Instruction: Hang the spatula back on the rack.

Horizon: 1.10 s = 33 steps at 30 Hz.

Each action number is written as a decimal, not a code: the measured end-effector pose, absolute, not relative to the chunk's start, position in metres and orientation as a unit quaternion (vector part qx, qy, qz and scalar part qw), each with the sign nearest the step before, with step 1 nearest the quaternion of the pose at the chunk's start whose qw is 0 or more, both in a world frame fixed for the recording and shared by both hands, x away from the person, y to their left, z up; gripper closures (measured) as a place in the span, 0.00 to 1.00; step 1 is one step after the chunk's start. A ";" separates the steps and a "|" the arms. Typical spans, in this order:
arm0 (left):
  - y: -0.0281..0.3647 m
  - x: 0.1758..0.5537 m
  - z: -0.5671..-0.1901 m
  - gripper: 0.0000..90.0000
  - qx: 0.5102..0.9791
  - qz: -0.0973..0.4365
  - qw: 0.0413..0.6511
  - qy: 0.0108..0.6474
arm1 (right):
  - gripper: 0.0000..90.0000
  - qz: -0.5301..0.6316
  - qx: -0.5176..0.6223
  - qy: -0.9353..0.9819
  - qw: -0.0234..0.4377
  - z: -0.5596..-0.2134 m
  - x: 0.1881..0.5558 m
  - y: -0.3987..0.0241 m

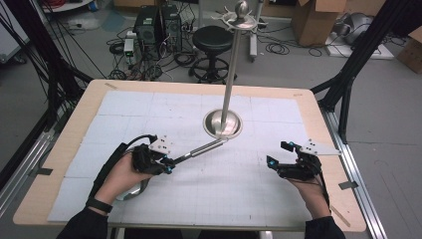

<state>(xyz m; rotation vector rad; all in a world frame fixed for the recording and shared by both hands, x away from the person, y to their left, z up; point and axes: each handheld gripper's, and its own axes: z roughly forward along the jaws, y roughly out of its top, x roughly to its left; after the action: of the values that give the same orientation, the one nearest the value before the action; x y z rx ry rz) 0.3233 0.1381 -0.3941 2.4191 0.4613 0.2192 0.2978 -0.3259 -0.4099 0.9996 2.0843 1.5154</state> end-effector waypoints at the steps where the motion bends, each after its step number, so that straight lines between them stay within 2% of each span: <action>1: 0.139 0.324 -0.392 0.83 0.923 0.083 0.332 0.177 | 0.16 0.539 0.356 0.740 0.188 -0.410 0.298 -0.326; 19: 0.151 0.328 -0.348 0.83 0.854 0.162 0.442 0.221 | 0.17 0.539 0.363 0.734 0.196 -0.409 0.297 -0.328; 33: 0.155 0.334 -0.308 0.83 0.794 0.219 0.521 0.225 | 0.17 0.540 0.366 0.730 0.203 -0.409 0.298 -0.329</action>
<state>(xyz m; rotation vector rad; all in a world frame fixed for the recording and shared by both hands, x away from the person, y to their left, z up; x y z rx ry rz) 0.3338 0.1553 -0.3080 1.9030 0.5404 0.5249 0.2978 -0.3292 -0.4089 1.0212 2.0387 1.5079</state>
